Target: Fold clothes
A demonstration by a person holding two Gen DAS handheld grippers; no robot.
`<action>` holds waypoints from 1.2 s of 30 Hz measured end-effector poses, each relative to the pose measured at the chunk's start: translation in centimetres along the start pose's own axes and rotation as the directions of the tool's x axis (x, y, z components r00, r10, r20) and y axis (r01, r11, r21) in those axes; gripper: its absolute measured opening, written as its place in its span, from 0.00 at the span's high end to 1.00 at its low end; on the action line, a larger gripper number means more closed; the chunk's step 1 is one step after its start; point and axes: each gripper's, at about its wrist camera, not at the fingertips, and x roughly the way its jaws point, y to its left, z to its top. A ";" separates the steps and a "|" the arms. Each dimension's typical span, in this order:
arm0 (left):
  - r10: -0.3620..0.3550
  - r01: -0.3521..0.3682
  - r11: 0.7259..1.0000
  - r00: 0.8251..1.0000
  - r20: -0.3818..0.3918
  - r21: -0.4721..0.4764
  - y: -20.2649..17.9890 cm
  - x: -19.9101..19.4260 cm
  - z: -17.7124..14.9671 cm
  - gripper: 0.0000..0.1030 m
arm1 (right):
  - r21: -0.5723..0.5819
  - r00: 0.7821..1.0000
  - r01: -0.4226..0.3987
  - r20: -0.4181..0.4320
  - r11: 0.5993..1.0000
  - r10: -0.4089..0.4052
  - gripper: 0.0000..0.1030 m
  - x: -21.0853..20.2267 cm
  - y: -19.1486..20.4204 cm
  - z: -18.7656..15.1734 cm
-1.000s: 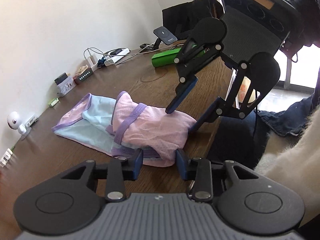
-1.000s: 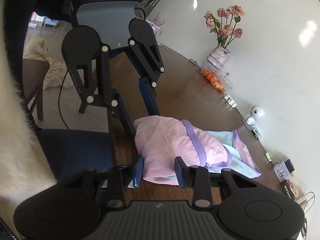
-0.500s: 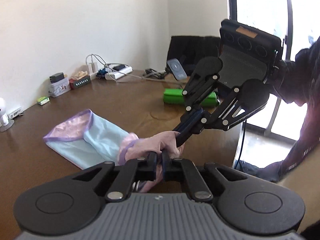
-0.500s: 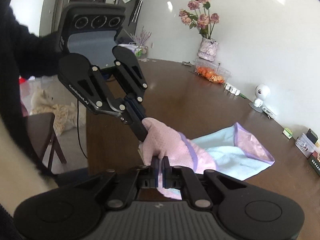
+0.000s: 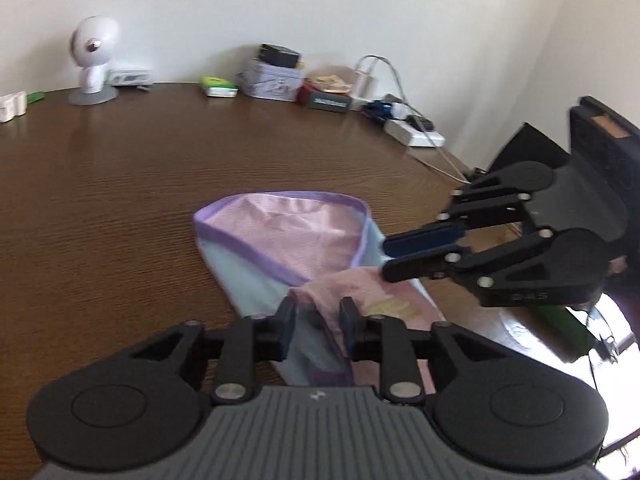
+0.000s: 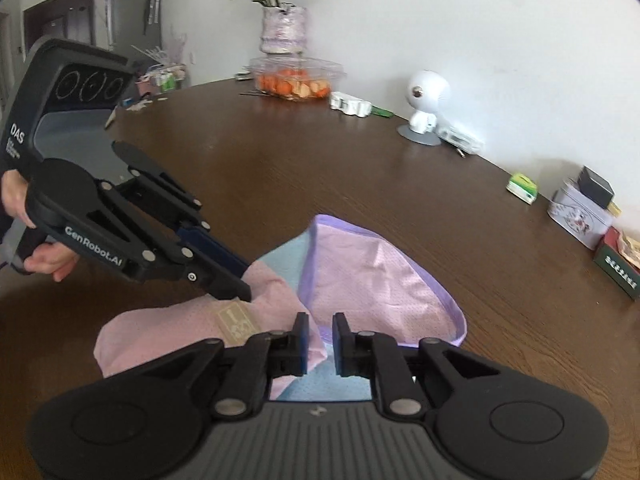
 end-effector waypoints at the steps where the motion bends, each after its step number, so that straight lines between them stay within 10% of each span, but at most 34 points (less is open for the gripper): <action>1: 0.020 -0.019 0.999 1.000 0.017 -0.035 0.3 -1.0 -0.4 0.56 | 0.016 1.000 0.016 0.009 1.000 -0.016 0.76 -0.9 -0.1 -0.1; 8: -0.072 0.074 0.984 0.997 0.021 -0.164 -2.0 -4.0 -2.7 0.39 | 0.374 0.996 -0.084 0.053 0.923 0.069 0.59 -2.6 0.6 -4.0; 10: -0.029 0.024 0.986 0.999 -0.030 -0.167 -2.8 -1.7 -2.9 0.50 | 0.459 0.996 -0.088 0.048 0.884 0.074 0.60 -1.2 0.9 -5.2; 12: -0.043 0.032 0.980 0.998 -0.055 -0.197 -2.7 -0.4 -3.3 0.84 | 0.535 0.993 -0.111 0.082 0.837 0.080 0.70 -0.4 0.9 -6.3; 14: -0.071 0.060 0.969 0.997 -0.036 -0.240 -2.5 -0.4 -3.6 0.89 | 0.593 0.993 -0.106 0.105 0.798 0.054 0.94 -0.7 0.8 -6.9; 18: -0.145 0.136 0.953 0.989 -0.012 -0.270 -3.0 -1.2 -3.4 0.92 | 0.617 0.984 -0.104 0.180 0.780 -0.011 0.95 -3.9 1.2 -7.0; 21: -0.079 0.060 0.961 0.995 -0.061 -0.269 -3.1 0.0 -3.9 0.92 | 0.609 0.990 -0.024 0.123 0.793 -0.064 0.94 -3.4 1.8 -7.1; 25: -0.092 0.069 0.955 0.994 -0.066 -0.289 -2.3 0.4 -4.0 0.72 | 0.596 0.993 0.063 0.046 0.801 -0.112 0.86 -2.6 2.5 -7.7; 29: 0.062 -0.071 0.952 0.997 -0.040 -0.297 -1.0 -0.1 -1.0 0.38 | 0.574 0.976 0.078 0.124 0.815 -0.180 0.44 -4.9 0.8 -6.4; 36: 0.246 -0.257 0.927 0.966 -0.076 -0.273 3.1 6.2 4.8 0.38 | 0.638 0.985 0.144 -0.021 0.757 -0.170 0.56 1.7 -9.5 -2.4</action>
